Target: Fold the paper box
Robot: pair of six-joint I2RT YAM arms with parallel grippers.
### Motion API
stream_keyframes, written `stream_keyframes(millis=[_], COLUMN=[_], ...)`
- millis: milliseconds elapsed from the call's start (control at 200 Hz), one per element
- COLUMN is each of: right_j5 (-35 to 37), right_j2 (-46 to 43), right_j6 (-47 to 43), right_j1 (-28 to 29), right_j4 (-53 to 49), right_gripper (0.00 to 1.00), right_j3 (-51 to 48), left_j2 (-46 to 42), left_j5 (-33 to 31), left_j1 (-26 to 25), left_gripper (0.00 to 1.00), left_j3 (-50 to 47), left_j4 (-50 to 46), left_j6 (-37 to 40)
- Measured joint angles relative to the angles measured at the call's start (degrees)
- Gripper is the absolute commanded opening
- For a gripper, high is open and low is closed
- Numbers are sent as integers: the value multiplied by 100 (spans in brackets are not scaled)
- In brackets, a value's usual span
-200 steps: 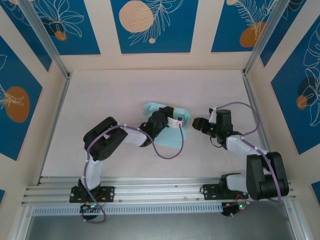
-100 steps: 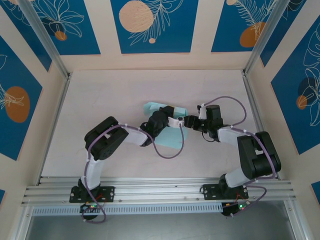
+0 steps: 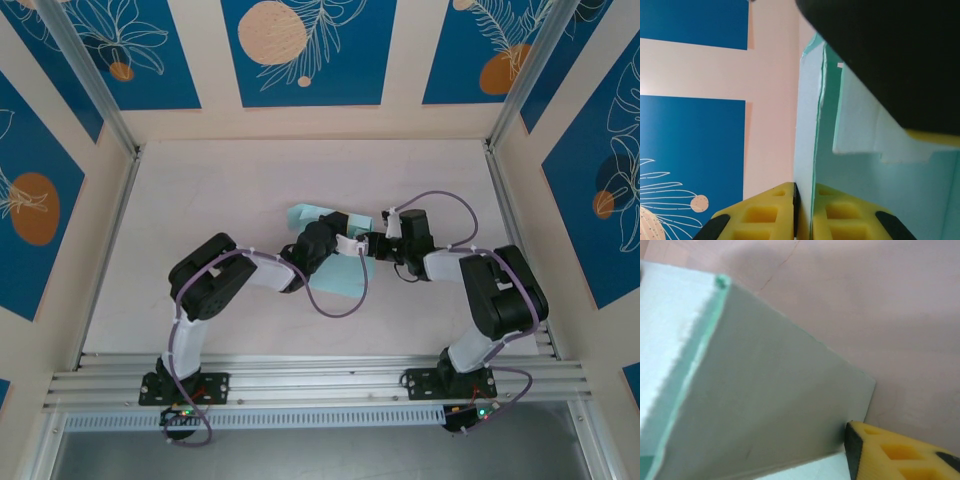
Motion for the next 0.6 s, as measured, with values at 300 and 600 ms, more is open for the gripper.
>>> stream_keyframes(millis=[300, 600], right_j5=[885, 1928], right_j2=[0, 35], right_j6=[-378, -695], right_j1=[315, 623], right_j4=[-2, -140], right_gripper=[28, 16], right_j3=[28, 212], left_j2=[-31, -120], left_j5=[11, -31], left_j1=[35, 94], left_gripper=[18, 24], left_j3=[-4, -33], left_j4=[-96, -308], left_j6=[-7, -22])
